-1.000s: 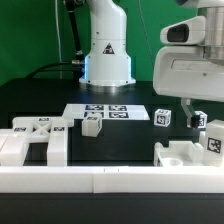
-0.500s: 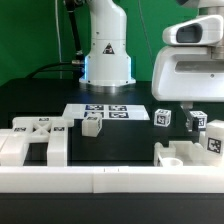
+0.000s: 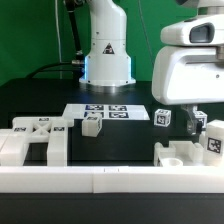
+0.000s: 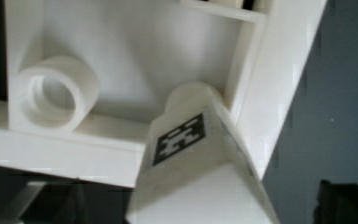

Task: Assemble chair

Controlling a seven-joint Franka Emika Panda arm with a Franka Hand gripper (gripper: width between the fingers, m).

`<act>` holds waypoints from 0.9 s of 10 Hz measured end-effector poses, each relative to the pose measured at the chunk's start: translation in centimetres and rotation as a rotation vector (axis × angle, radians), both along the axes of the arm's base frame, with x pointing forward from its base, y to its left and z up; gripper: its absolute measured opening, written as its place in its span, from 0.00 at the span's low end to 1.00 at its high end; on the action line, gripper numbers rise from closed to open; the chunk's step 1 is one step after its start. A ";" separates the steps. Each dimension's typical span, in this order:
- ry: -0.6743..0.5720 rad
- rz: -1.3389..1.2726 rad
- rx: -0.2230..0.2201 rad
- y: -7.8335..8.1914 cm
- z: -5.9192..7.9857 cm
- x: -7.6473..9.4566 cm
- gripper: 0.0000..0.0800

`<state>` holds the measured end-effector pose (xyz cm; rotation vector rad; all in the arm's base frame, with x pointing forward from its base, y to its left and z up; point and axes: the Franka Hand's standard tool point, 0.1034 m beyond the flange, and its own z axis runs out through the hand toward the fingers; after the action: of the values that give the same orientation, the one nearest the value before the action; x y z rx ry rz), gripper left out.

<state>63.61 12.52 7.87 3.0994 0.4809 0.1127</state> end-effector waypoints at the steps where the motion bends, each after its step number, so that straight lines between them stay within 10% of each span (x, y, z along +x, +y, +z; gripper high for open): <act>1: 0.000 0.037 -0.004 -0.1 0.0 0.0 0.81; 4: 0.000 0.064 -0.006 -0.2 0.0 0.0 0.68; 6: -0.001 0.047 -0.005 -0.2 0.0 0.0 0.36; 9: 0.002 -0.210 0.017 -0.1 0.0 0.0 0.36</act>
Offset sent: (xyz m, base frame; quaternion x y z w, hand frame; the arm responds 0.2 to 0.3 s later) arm 0.0000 0.0000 0.0000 0.0000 0.0000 0.0000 1.0000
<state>63.63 12.39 7.84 3.1424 0.1522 0.1137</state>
